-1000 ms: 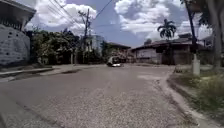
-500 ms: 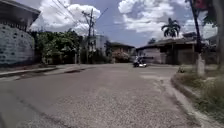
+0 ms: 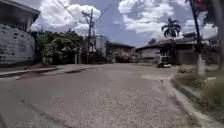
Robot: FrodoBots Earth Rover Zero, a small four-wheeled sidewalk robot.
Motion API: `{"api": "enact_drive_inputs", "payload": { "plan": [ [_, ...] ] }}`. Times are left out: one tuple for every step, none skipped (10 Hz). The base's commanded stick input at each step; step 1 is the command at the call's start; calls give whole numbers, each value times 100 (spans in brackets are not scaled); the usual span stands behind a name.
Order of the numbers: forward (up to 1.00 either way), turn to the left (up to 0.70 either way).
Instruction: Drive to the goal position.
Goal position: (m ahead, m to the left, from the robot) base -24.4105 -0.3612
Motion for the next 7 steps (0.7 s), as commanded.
{"api": "enact_drive_inputs", "payload": {
  "plan": [
    [100, 40],
    [100, 40],
    [100, 40],
    [100, 40],
    [100, 40],
    [100, 40],
    [100, 40]
  ]
}}
